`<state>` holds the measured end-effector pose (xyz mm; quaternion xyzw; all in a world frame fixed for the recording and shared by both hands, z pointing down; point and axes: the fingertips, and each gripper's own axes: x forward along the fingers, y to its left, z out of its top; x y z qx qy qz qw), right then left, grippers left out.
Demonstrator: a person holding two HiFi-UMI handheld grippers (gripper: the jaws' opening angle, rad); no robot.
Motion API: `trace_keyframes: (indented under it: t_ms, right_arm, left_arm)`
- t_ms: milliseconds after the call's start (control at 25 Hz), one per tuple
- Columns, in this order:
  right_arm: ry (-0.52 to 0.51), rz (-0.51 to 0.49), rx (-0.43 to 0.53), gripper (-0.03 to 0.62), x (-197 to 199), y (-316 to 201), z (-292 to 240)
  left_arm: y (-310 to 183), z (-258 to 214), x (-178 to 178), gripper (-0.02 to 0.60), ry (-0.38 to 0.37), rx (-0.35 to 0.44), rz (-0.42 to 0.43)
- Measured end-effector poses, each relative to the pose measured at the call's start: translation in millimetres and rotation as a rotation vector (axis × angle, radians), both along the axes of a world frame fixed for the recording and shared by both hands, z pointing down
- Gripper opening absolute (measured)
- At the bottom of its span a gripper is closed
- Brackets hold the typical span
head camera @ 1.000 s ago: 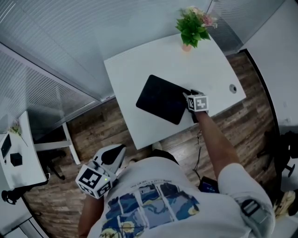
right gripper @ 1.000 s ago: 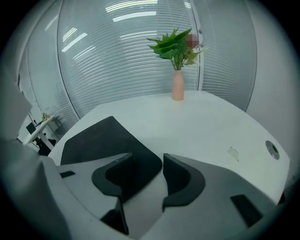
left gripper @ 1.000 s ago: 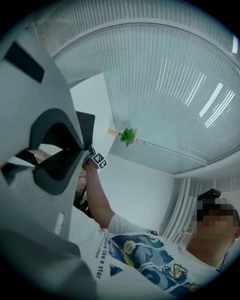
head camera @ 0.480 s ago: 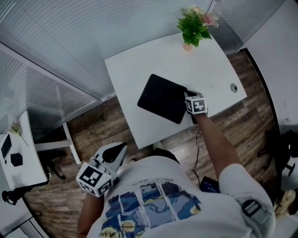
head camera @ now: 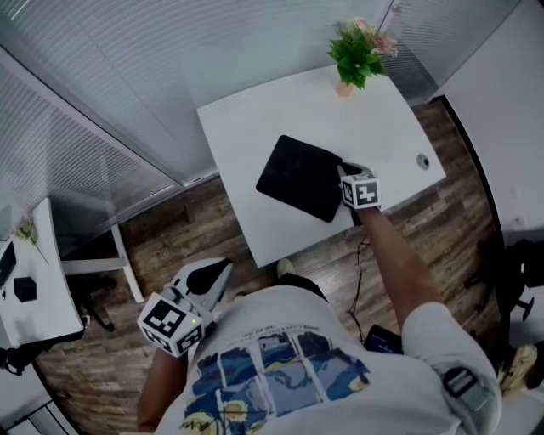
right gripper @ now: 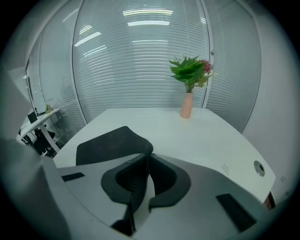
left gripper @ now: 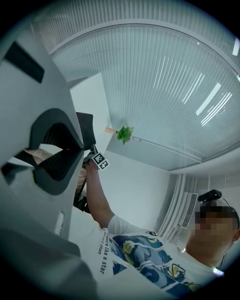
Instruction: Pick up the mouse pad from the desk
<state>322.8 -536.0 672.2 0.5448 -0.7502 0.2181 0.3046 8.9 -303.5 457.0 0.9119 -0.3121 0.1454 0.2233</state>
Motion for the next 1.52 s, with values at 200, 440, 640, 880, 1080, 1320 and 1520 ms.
trace_keyframes:
  t_ms: [200, 440, 640, 880, 1080, 1320, 1520]
  right_arm:
    - [-0.013, 0.007, 0.031, 0.028, -16, 8, -31]
    - [-0.01, -0.014, 0.069, 0.026, -40, 20, -65]
    - [-0.008, -0.04, 0.112, 0.026, -63, 31, -98]
    - [-0.065, -0.018, 0.134, 0.026, -85, 45, -135]
    - [-0.1, 0.005, 0.169, 0.026, -102, 56, -166]
    - [-0.111, 0.019, 0.205, 0.026, -121, 75, -201]
    - [-0.098, 0.015, 0.245, 0.025, -137, 94, -236]
  left_arm:
    - [13, -4, -14, 0.003, 0.026, 0.007, 0.011]
    - [28, -11, -31, 0.003, 0.062, 0.038, 0.027]
    - [41, -13, -47, 0.003, 0.082, 0.051, 0.038]
    - [55, -19, -70, 0.003, 0.11, 0.053, 0.027]
    - [73, -19, -98, 0.003, 0.122, 0.054, 0.012]
    - [101, -16, -127, 0.003, 0.116, 0.067, 0.017]
    - [128, -13, -144, 0.003, 0.127, 0.069, 0.03]
